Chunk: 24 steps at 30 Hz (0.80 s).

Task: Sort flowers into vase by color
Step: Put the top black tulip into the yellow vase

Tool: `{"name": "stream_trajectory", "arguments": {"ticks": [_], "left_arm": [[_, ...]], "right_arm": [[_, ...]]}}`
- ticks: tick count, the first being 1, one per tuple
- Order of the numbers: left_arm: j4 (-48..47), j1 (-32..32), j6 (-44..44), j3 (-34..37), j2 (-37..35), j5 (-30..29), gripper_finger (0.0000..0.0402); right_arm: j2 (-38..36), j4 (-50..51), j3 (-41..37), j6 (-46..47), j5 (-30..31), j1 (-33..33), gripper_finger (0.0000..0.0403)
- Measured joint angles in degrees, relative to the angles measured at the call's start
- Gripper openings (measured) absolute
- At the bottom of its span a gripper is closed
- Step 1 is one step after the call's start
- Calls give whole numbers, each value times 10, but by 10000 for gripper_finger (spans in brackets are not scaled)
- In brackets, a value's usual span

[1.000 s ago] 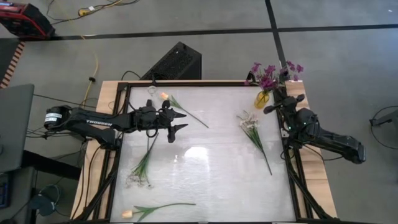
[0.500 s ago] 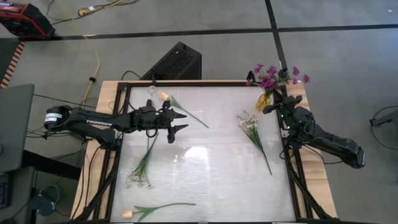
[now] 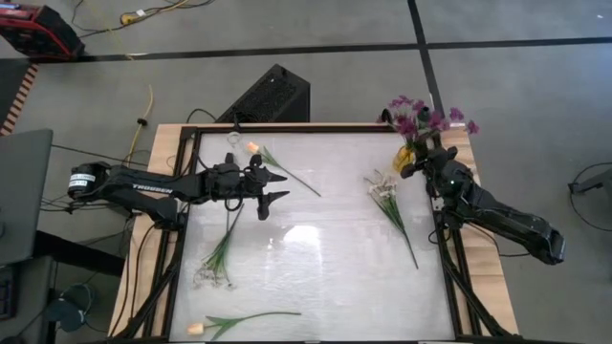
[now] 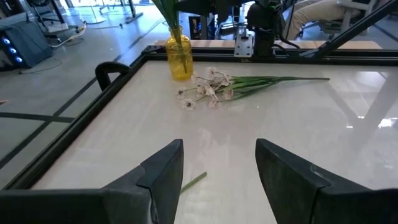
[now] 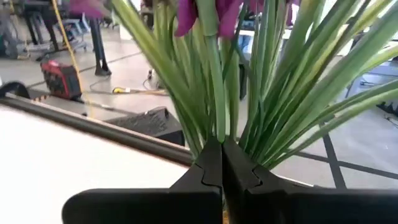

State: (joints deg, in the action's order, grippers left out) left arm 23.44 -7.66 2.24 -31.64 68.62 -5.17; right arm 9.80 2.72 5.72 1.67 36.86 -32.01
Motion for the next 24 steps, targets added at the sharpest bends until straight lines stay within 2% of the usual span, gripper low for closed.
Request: {"name": "stream_trajectory", "arguments": {"ticks": [4, 9, 14, 20, 24], "left_arm": [[0, 0, 0, 0, 0, 0, 190], [-7, 0, 1, 0, 0, 0, 190], [-9, 0, 3, 0, 0, 1, 190], [-9, 0, 7, 0, 0, 1, 190], [-8, 0, 12, 0, 0, 1, 190]], "right_arm": [[20, 0, 0, -4, -27, -8, 28], [26, 2, 0, -8, -32, -8, 53], [26, 47, 24, -7, -41, -8, 93], [26, 151, 85, 11, -52, -7, 151], [27, 151, 90, 33, -69, -7, 185]]}}
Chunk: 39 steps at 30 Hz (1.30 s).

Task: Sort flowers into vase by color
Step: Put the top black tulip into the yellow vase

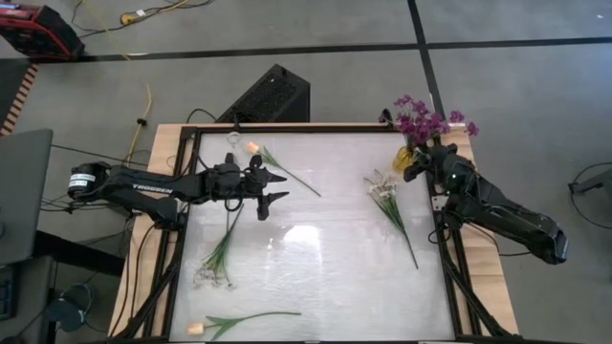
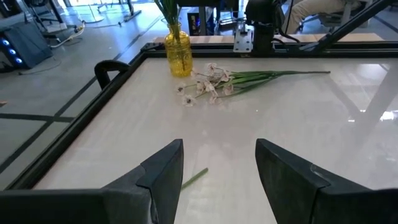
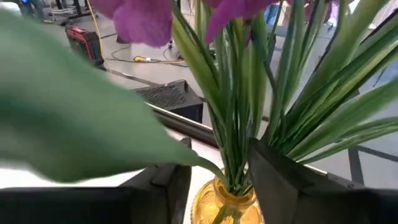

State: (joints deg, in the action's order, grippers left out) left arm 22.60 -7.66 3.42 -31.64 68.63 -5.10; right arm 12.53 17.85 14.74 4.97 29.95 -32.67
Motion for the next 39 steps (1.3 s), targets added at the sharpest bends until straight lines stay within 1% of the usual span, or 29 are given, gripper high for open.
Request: {"name": "stream_trajectory", "arguments": {"ticks": [3, 5, 8, 10, 13, 17, 20, 22, 27, 29, 31, 33, 35, 39], "left_arm": [[0, 0, 0, 0, 0, 0, 190], [0, 0, 0, 0, 0, 0, 190], [0, 0, 0, 0, 0, 0, 190], [0, 0, 0, 0, 0, 0, 190], [0, 0, 0, 0, 0, 0, 190], [0, 0, 0, 0, 0, 0, 190], [0, 0, 0, 0, 0, 0, 190], [0, 0, 0, 0, 0, 0, 190], [-8, 0, 0, 0, 0, 16, 190], [-17, 0, 0, 0, 0, 19, 190], [-23, 0, 0, 0, 0, 19, 190], [-28, 0, 0, 0, 0, 19, 190], [-28, 0, 0, 0, 0, 20, 190], [-28, 0, 2, 0, 0, 23, 190]], "right_arm": [[10, 2, 0, 20, -3, 0, 203], [16, 3, 3, 28, -17, 0, 210], [31, 2, 19, 37, -46, 0, 216], [46, 11, 37, 51, -48, 0, 216], [74, 54, 71, 76, -48, 0, 216], [126, 132, 123, 147, -55, 0, 216], [171, 186, 159, 184, -87, 0, 217], [200, 205, 180, 195, -118, 0, 217], [270, 257, 228, 201, -247, 1, 217], [291, 290, 250, 193, -275, 3, 217], [304, 318, 272, 191, -273, 13, 214], [311, 344, 293, 190, -258, 25, 209], [311, 361, 314, 190, -241, 36, 202], [309, 401, 357, 190, -236, 54, 188]]}}
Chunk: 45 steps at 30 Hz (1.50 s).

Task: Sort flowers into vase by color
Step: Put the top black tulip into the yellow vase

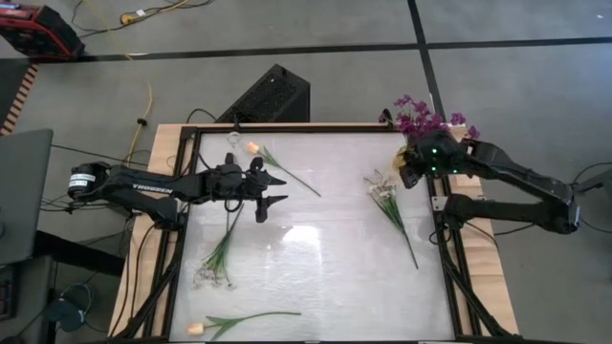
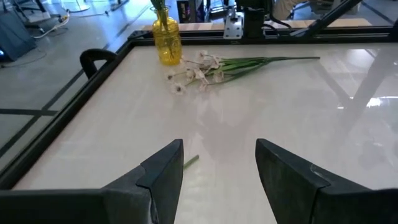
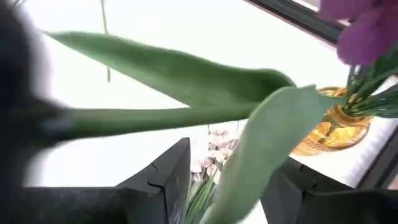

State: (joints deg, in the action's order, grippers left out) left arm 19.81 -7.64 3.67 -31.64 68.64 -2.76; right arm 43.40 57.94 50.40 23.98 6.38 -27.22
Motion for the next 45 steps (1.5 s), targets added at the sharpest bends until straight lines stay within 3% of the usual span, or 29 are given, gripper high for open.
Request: {"name": "stream_trajectory", "arguments": {"ticks": [7, 14, 19, 23, 28, 35, 39, 45], "left_arm": [[-2, 0, 4, 0, 0, 0, 190], [-8, 0, 3, 0, 0, 0, 190], [-24, 0, -1, 0, 0, 0, 190], [-25, 0, -1, 0, 0, 0, 190], [-25, 0, 0, 0, 0, 0, 190], [-24, 0, -1, 0, 0, 12, 190], [-24, 0, -2, 0, 0, 23, 190], [-24, 0, 0, 0, 0, 25, 190]], "right_arm": [[0, -6, 48, -11, 13, 41, 172], [0, -23, 54, -35, 193, 66, 157], [7, -16, 54, -50, 252, 65, 146], [21, -12, 54, -45, 226, 65, 142], [31, -8, 54, -45, 105, 65, 141], [31, 60, 83, -30, 54, 66, 141], [31, 98, 115, -28, -17, 66, 141], [31, 86, 169, -49, -54, 85, 141]]}}
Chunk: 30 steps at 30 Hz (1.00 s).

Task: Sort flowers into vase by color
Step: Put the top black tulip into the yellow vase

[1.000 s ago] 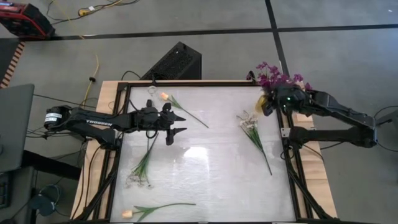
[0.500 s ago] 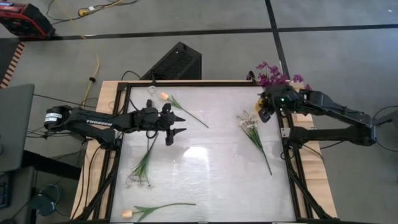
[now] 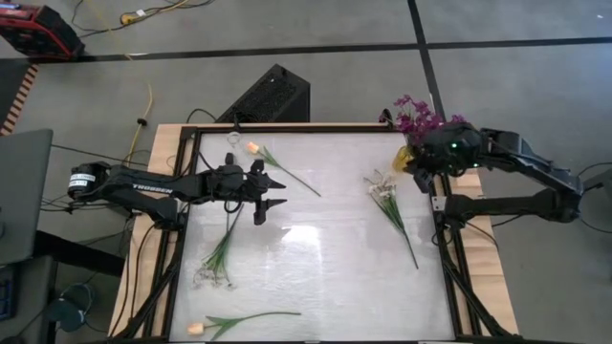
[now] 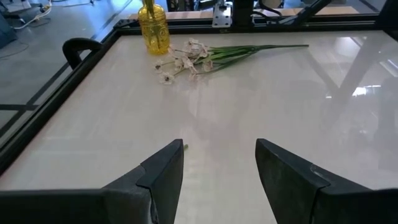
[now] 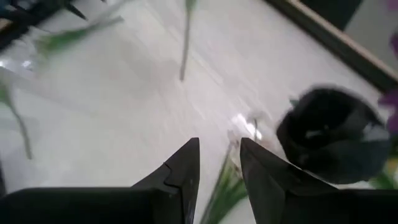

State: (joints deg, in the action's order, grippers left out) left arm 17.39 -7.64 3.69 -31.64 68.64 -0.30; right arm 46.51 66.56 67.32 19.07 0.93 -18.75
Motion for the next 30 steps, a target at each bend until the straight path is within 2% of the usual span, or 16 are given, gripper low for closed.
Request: {"name": "stream_trajectory", "arguments": {"ticks": [6, 12, 16, 23, 30], "left_arm": [[0, 0, 1, 0, 0, 0, 190], [-2, 0, 1, 0, 0, 0, 190], [-5, 0, 1, 0, 0, -1, 190], [-19, 0, 1, 0, 0, -1, 190], [-25, 0, 1, 0, 0, -1, 190]], "right_arm": [[7, 0, 18, -3, 117, 26, 141], [35, 24, 18, -6, 211, 26, 141], [65, 33, 18, -10, 245, 25, 141], [112, 63, 19, -16, 240, 25, 141], [128, 139, 77, 18, 151, 27, 141]]}}
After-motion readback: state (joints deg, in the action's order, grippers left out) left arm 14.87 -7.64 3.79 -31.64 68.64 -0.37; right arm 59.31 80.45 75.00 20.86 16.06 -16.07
